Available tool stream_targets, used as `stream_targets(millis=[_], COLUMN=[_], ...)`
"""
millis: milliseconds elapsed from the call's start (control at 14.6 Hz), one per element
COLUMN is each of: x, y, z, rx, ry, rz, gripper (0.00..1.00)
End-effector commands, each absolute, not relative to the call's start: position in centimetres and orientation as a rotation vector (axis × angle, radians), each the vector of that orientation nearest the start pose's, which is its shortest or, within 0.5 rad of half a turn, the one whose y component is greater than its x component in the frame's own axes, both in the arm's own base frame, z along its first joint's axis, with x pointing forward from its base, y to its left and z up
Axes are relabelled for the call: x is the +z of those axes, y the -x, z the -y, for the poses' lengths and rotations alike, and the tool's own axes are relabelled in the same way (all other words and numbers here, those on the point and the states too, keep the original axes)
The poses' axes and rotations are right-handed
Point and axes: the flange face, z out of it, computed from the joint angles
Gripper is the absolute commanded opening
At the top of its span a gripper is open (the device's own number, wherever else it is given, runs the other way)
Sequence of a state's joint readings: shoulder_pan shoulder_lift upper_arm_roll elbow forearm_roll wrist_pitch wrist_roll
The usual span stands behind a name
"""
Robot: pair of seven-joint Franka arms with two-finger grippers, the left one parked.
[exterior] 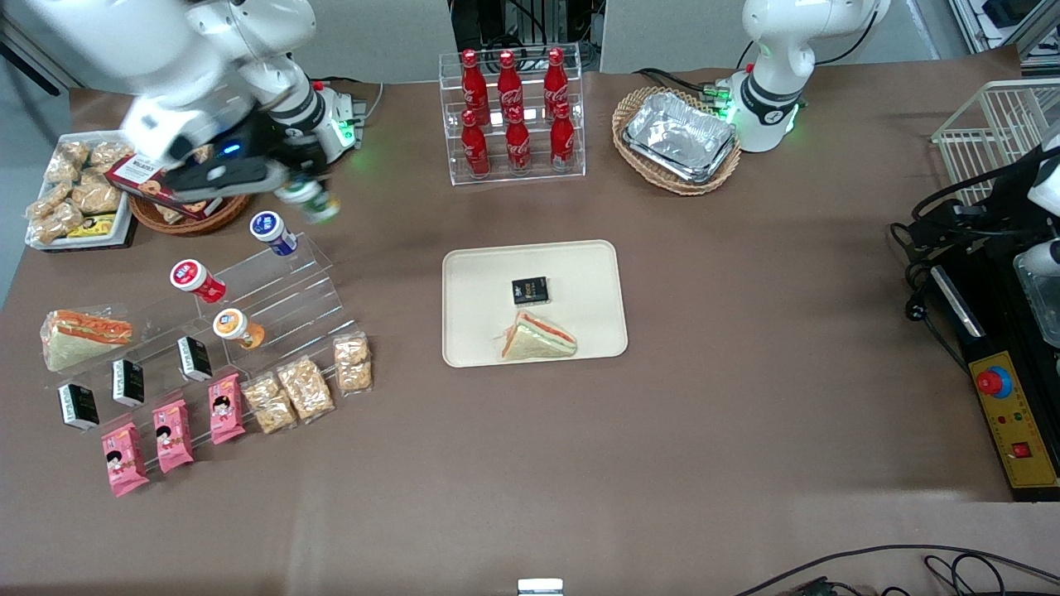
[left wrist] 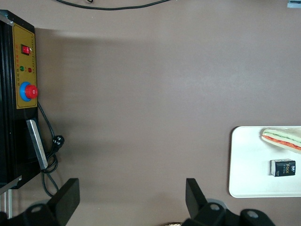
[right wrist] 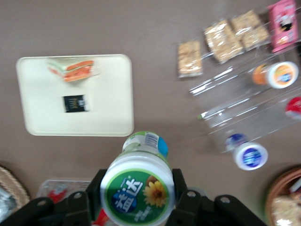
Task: Place green gum on tray
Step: 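Lift the gum bottle and carry it toward the white tray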
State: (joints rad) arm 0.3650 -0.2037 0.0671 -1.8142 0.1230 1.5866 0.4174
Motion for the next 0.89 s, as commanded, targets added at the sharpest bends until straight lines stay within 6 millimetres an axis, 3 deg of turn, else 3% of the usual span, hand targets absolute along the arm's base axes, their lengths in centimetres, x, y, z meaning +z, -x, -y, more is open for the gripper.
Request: stream_targets(millis=[0,137,274,547,684,821], x=[56.8,50.9,44.8,33.9,29.7,27.1], y=[-44.9,-45.6,-44.3,-41.2,-39.2,-37.9], z=[-31.3,-34.1,-36.3,-36.0,-36.7,-37.0], rx=[0.205,0.223,0.173,0.115,0.095,0.103], ry=[3.051,3.051,3.047,3.054,3.053,3.062], rz=[-0.130,-0.125,-0.146,-0.130,-0.101,-0.080], gripper=[0.28,0.28,0.28,0.28,0.28,0.28])
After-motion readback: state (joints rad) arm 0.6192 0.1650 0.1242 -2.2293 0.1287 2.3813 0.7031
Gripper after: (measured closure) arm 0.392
